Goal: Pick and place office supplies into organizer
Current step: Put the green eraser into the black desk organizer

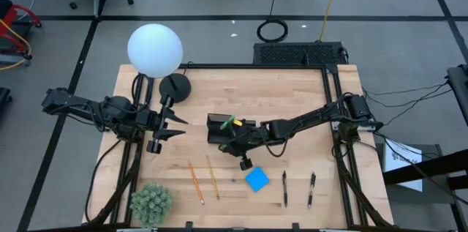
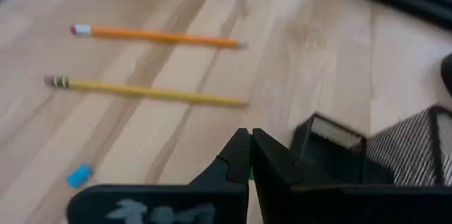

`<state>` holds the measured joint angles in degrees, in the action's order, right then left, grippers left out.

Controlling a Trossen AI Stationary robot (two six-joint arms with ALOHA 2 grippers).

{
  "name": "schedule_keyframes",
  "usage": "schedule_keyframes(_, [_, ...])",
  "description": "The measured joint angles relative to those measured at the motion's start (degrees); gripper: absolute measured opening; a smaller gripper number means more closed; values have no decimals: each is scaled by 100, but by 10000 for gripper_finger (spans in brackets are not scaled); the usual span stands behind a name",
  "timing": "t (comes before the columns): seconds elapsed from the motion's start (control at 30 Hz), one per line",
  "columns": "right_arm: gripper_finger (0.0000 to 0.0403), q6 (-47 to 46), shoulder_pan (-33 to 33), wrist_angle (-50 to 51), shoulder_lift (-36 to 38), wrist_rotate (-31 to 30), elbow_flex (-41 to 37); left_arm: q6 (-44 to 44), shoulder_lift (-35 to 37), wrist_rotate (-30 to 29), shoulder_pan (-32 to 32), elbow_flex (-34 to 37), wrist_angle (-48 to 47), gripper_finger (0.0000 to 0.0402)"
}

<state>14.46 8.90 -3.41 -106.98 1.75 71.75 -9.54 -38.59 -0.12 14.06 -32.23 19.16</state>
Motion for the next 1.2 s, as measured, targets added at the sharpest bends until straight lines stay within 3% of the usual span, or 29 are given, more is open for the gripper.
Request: schedule_keyframes(1.2, [0, 93, -710, 156, -9, 134, 0, -8, -2, 0, 0, 0, -2, 131])
